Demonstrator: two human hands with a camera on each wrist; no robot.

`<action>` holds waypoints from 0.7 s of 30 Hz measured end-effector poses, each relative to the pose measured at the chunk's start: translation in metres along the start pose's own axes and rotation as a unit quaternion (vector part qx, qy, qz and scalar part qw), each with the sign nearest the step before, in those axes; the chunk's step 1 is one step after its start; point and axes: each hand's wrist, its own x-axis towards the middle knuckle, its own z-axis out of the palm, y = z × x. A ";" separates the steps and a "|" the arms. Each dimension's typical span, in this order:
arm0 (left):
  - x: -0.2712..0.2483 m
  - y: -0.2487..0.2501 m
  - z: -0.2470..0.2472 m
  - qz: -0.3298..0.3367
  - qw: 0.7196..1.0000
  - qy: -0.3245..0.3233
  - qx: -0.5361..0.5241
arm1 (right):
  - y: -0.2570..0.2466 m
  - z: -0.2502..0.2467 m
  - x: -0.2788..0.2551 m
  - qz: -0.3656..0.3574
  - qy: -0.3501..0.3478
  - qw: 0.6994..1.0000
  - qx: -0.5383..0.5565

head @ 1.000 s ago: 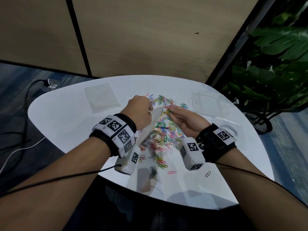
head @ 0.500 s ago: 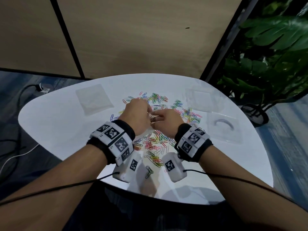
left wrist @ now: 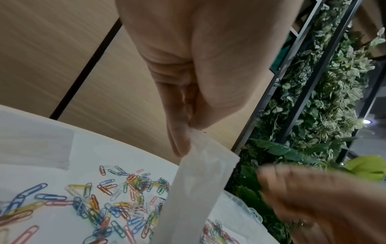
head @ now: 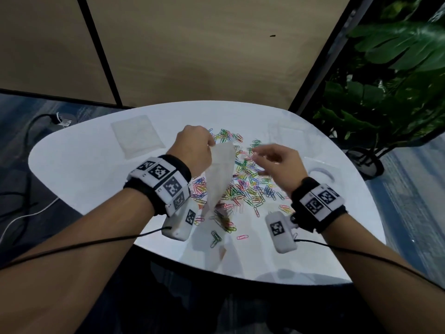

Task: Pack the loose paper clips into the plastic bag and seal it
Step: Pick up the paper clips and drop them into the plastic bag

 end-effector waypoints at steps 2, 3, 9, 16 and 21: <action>0.000 0.003 -0.005 0.004 1.000 0.006 -0.012 | 0.037 -0.031 -0.012 0.108 -0.032 0.973 -0.203; -0.001 0.004 -0.008 0.006 1.000 0.007 -0.016 | 0.055 -0.043 -0.021 0.179 -0.065 0.928 -0.320; -0.008 0.007 -0.014 0.010 1.000 0.014 -0.014 | 0.119 -0.047 -0.064 0.418 -0.120 0.839 -0.327; -0.011 -0.006 -0.023 -0.006 1.000 0.001 -0.020 | 0.116 0.002 -0.033 0.241 -0.046 0.897 -0.368; -0.010 -0.013 -0.028 0.003 1.000 -0.006 -0.012 | 0.103 0.035 -0.005 0.175 -0.064 0.916 -0.356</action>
